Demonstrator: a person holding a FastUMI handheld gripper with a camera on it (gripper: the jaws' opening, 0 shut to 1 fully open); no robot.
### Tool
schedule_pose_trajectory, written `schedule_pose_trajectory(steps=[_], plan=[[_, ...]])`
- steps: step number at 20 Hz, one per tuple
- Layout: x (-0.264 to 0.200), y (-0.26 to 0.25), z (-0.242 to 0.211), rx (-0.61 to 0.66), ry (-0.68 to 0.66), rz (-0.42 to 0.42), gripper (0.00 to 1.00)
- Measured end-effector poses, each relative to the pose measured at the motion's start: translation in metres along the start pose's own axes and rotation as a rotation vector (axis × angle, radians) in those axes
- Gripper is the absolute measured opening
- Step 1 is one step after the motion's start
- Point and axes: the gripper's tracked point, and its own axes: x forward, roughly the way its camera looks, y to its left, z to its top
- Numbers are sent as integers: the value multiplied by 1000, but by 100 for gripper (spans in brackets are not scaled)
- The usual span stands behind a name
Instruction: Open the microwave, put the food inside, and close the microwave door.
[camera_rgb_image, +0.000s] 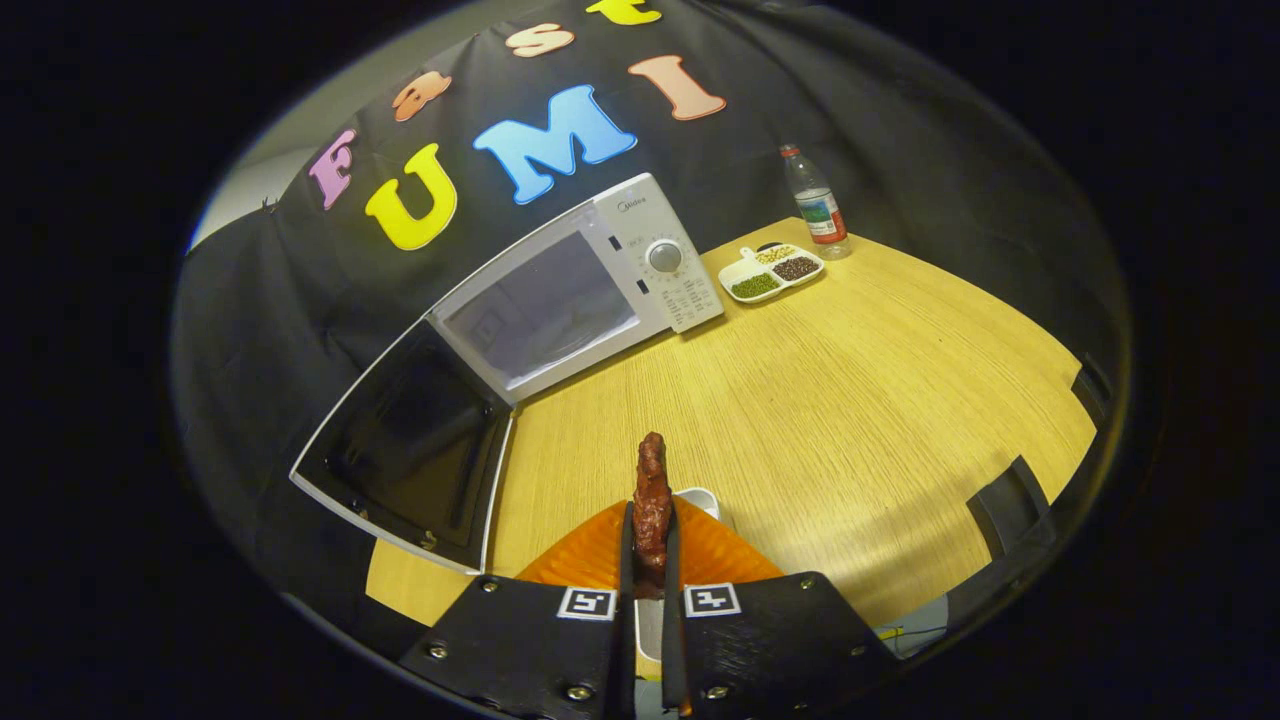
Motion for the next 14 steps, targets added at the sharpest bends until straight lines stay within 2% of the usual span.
schedule_pose_trajectory(steps=[4, 14], plan=[[5, 13, 28, 1, -34, 31, 11], [63, 67, 88, -84, -72, 117, 10]])
